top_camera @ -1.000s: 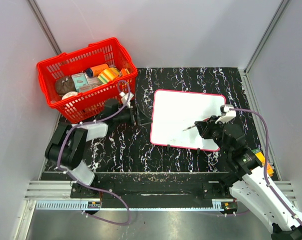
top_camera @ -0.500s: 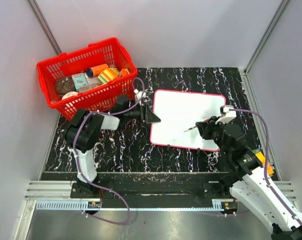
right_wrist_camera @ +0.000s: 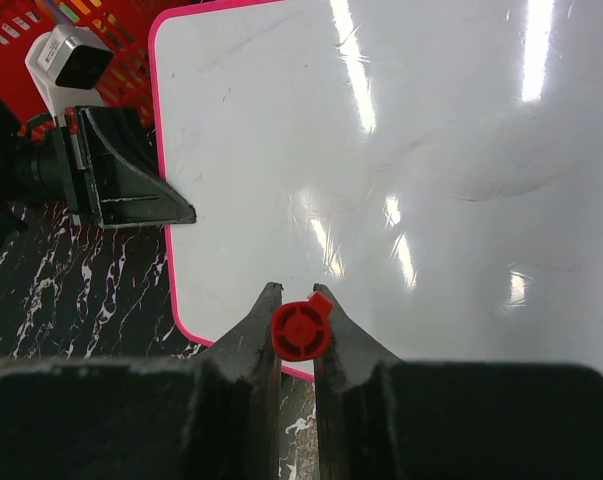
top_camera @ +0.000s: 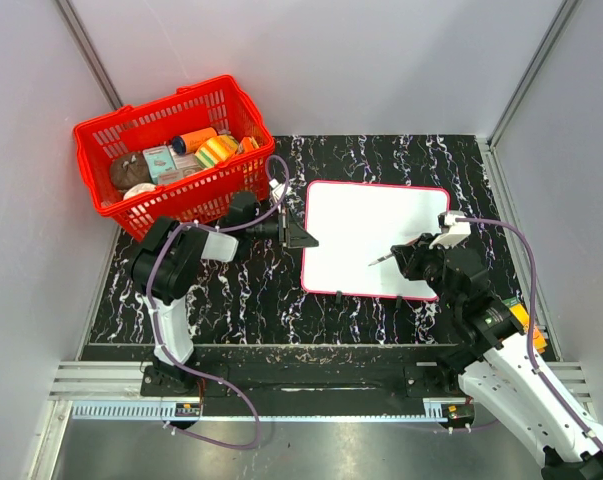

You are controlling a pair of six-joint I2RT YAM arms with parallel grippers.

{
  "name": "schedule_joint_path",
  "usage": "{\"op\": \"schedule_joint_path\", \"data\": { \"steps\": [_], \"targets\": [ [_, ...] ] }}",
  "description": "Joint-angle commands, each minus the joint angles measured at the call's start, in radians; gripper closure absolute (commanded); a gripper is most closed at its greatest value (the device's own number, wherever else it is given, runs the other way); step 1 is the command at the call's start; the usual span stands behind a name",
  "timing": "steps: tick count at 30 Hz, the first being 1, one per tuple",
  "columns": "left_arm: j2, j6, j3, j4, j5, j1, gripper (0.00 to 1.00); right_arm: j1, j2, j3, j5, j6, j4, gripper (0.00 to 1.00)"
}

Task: Write a sentence on the whiteboard
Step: Hold the whiteboard on the whiteboard stand, then write on the whiteboard with the whiteboard.

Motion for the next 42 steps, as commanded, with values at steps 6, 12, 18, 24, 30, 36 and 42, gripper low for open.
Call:
{"op": "schedule_joint_path", "data": {
  "steps": [6, 12, 18, 24, 30, 36, 42],
  "targets": [
    [-0.046, 0.049, -0.056, -0.009, 0.008, -0.011, 0.98, 0.003, 0.0, 0.044, 0.012, -0.016, 0.028, 1.0],
    [-0.072, 0.114, -0.079, -0.072, -0.028, -0.02, 1.0, 0.003, 0.023, 0.045, -0.006, -0.01, 0.057, 1.0],
    [-0.09, 0.086, -0.112, -0.02, -0.038, -0.045, 1.0, 0.003, 0.078, 0.059, -0.057, -0.011, 0.109, 1.0],
    [-0.116, 0.086, -0.145, -0.016, -0.048, -0.056, 1.0, 0.003, 0.136, 0.076, -0.112, -0.029, 0.221, 1.0],
    [-0.144, 0.112, -0.155, -0.053, -0.055, -0.057, 1.0, 0.003, 0.243, 0.122, -0.157, -0.034, 0.342, 1.0],
    [-0.144, 0.12, -0.147, -0.072, -0.053, -0.057, 1.0, 0.004, 0.31, 0.157, -0.132, -0.042, 0.459, 1.0],
    [-0.153, 0.148, -0.141, -0.116, -0.067, -0.057, 1.0, 0.053, 0.395, 0.235, -0.073, -0.088, 0.513, 1.0]
  ]
}}
